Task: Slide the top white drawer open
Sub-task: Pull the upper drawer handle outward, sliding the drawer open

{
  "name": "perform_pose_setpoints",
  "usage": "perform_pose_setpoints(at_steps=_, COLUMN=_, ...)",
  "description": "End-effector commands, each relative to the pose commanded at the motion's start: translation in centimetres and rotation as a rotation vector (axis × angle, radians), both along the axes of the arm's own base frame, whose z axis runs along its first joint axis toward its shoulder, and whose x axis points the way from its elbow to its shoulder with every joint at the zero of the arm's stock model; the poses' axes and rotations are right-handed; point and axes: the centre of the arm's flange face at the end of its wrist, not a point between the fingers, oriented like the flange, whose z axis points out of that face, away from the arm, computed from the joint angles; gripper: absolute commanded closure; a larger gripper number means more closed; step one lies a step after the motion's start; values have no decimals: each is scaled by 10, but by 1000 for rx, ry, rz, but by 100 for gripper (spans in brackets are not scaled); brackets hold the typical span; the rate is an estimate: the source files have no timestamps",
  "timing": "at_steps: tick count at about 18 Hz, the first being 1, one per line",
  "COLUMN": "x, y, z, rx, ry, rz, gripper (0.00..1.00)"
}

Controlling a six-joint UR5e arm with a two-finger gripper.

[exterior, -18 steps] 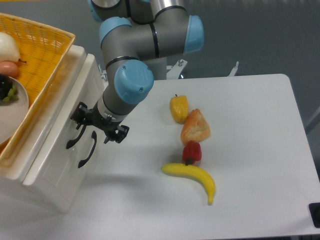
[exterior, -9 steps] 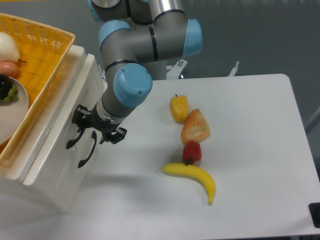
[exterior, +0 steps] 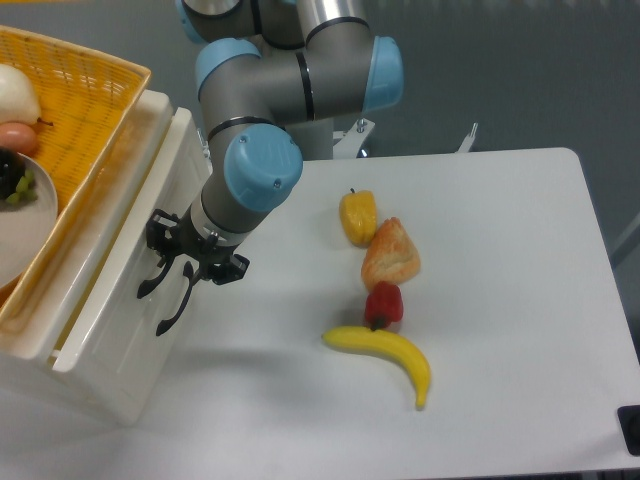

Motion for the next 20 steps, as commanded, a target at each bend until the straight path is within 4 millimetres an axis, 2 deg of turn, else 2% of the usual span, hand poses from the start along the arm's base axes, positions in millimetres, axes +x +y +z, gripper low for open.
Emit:
perform_pose_setpoints(at_steps=5, x=1, y=-1, z=-1, rx=-4, ry=-1, rz=-2, gripper=49)
perform_pose_setpoints(at_steps=10, x=0, y=-2, z=-1, rx=-5, ry=-2, rz=1, gripper=60)
perform_pose_setpoints(at_steps=20, x=-3, y=-5, z=5, rx=1, ry=1, rz=9, gripper=59)
